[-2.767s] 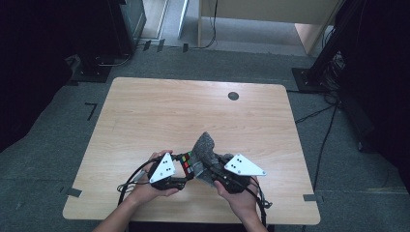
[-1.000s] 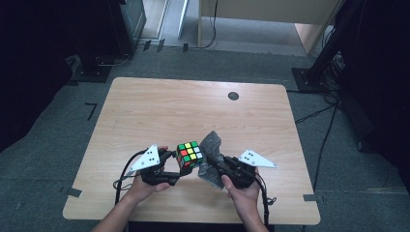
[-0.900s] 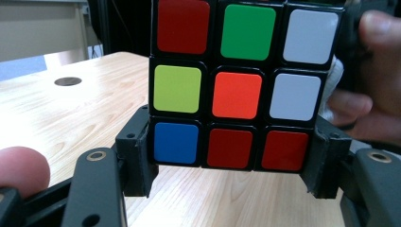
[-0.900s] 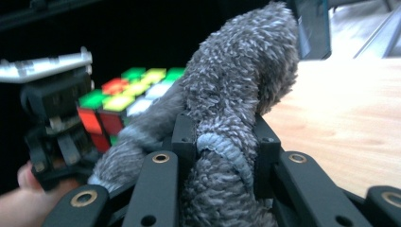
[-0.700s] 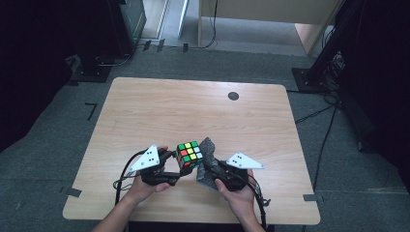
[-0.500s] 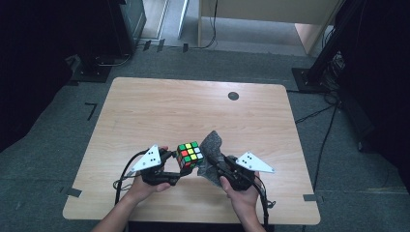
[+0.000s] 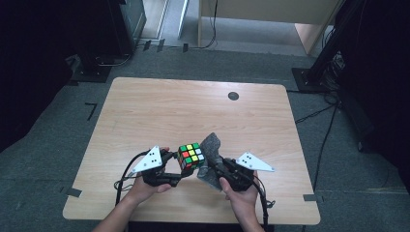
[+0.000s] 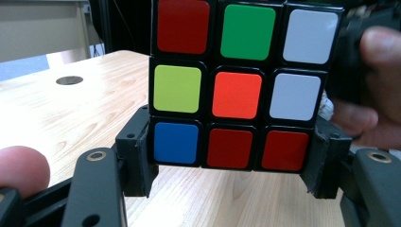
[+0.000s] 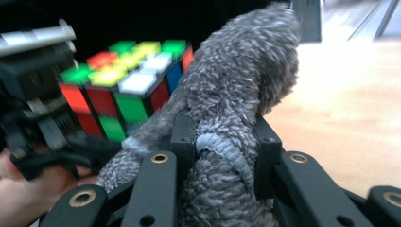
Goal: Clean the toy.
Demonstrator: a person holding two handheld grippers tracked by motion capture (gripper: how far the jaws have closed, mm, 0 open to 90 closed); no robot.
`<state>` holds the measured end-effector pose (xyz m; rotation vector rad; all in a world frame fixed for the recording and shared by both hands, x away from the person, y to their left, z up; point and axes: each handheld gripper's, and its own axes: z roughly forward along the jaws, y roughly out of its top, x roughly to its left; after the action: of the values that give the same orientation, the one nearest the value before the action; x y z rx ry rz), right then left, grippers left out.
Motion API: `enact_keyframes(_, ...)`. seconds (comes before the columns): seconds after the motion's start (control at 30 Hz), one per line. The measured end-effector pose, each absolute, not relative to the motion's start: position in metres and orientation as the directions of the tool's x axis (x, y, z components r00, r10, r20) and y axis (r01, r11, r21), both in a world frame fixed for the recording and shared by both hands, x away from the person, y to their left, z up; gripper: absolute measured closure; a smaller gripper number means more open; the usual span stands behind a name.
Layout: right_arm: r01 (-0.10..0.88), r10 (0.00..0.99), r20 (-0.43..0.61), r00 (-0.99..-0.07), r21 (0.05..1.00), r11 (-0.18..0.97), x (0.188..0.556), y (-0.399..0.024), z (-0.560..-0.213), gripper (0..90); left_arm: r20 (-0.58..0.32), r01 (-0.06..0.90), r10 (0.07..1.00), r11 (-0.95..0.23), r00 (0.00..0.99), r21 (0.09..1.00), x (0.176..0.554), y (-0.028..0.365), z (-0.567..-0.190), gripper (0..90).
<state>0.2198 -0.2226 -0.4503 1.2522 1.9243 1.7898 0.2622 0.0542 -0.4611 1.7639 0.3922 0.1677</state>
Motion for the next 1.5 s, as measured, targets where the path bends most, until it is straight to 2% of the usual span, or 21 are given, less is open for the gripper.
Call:
enact_keyframes(0.13, 0.509, 0.676, 0.422, -0.604, 0.857, -0.080, 0.227, -0.218, -0.465, 69.9, -0.108, 0.179, 0.361, -0.167, 0.926, 0.970, 0.264, 0.058, -0.460, 33.8)
enact_keyframes(0.23, 0.490, 0.678, 0.428, -0.597, 0.864, -0.114, 0.226, -0.225, -0.458, 69.8, -0.108, 0.181, 0.364, -0.172, 0.925, 0.968, 0.264, 0.056, -0.461, 33.9)
enact_keyframes(0.33, 0.443, 0.661, 0.458, -0.594, 0.873, -0.206, 0.224, -0.235, -0.449, 69.7, -0.097, 0.172, 0.360, -0.182, 0.928, 0.968, 0.262, 0.053, -0.463, 33.9)
enact_keyframes(0.4, 0.429, 0.671, 0.437, -0.599, 0.883, -0.192, 0.223, -0.235, -0.448, 69.7, -0.100, 0.173, 0.357, -0.180, 0.929, 0.968, 0.261, 0.052, -0.462, 33.9)
enact_keyframes(0.6, 0.525, 0.664, 0.458, -0.592, 0.844, -0.114, 0.226, -0.221, -0.468, 69.4, -0.107, 0.176, 0.365, -0.160, 0.925, 0.971, 0.262, 0.056, -0.460, 33.8)
enact_keyframes(0.77, 0.476, 0.633, 0.491, -0.598, 0.853, -0.213, 0.227, -0.235, -0.454, 68.8, -0.095, 0.174, 0.382, -0.180, 0.919, 0.968, 0.263, 0.056, -0.464, 33.8)
enact_keyframes(0.83, 0.468, 0.634, 0.488, -0.600, 0.857, -0.216, 0.227, -0.235, -0.452, 68.9, -0.099, 0.178, 0.377, -0.183, 0.921, 0.967, 0.263, 0.054, -0.466, 33.9)
enact_keyframes(1.0, 0.574, 0.579, 0.550, -0.603, 0.802, -0.165, 0.235, -0.232, -0.467, 68.3, -0.085, 0.170, 0.394, -0.184, 0.915, 0.968, 0.263, 0.056, -0.464, 33.8)
enact_keyframes(1.07, 0.572, 0.577, 0.566, -0.589, 0.796, -0.198, 0.237, -0.243, -0.463, 68.3, -0.053, 0.152, 0.420, -0.206, 0.906, 0.967, 0.263, 0.056, -0.465, 33.8)
enact_keyframes(1.17, 0.494, 0.623, 0.516, -0.588, 0.839, -0.229, 0.231, -0.252, -0.445, 68.5, 0.027, 0.124, 0.459, -0.296, 0.888, 0.947, 0.262, 0.050, -0.471, 33.9)
enact_keyframes(1.23, 0.410, 0.651, 0.430, -0.626, 0.891, -0.194, 0.223, -0.246, -0.431, 68.5, 0.053, 0.119, 0.463, -0.335, 0.885, 0.935, 0.261, 0.044, -0.476, 33.8)
enact_keyframes(1.33, 0.339, 0.628, 0.333, -0.703, 0.934, -0.116, 0.214, -0.228, -0.419, 68.2, 0.115, 0.083, 0.451, -0.396, 0.885, 0.914, 0.254, 0.031, -0.478, 33.9)
enact_keyframes(1.43, 0.330, 0.594, 0.264, -0.760, 0.944, 0.003, 0.211, -0.209, -0.422, 67.4, 0.133, 0.057, 0.425, -0.405, 0.895, 0.913, 0.247, 0.026, -0.476, 33.8)
enact_keyframes(1.5, 0.323, 0.601, 0.248, -0.760, 0.946, 0.017, 0.211, -0.207, -0.428, 66.7, 0.149, 0.048, 0.426, -0.419, 0.892, 0.907, 0.247, 0.026, -0.476, 33.8)
